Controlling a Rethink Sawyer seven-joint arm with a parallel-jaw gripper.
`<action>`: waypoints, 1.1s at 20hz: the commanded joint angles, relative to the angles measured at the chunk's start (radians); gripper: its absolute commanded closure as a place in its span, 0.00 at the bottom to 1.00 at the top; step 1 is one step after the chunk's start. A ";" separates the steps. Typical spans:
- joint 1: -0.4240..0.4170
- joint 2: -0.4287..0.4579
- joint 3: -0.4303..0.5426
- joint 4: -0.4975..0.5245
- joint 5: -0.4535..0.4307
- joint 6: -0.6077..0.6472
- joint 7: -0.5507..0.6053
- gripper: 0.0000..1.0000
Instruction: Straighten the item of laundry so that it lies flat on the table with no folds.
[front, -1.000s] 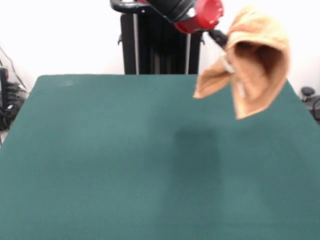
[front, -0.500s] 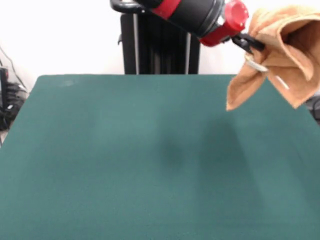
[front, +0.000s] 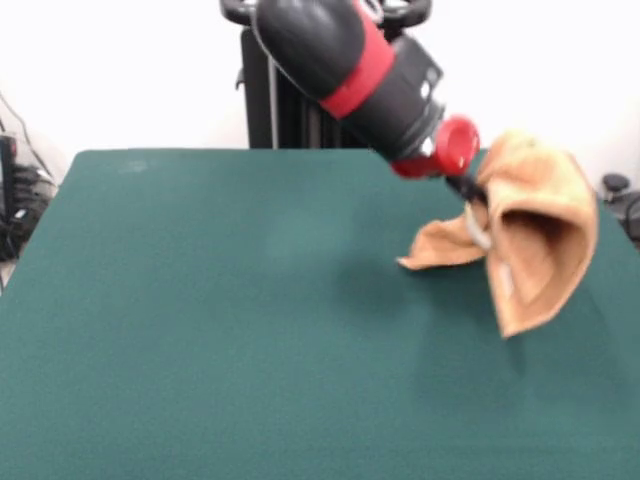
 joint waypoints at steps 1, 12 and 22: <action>0.241 0.163 -0.143 -0.141 0.324 -0.089 -0.468 1.00; 0.417 0.228 -0.268 -0.191 0.436 -0.022 -0.396 1.00; 0.609 0.080 -0.455 -0.130 0.254 -0.254 -0.086 1.00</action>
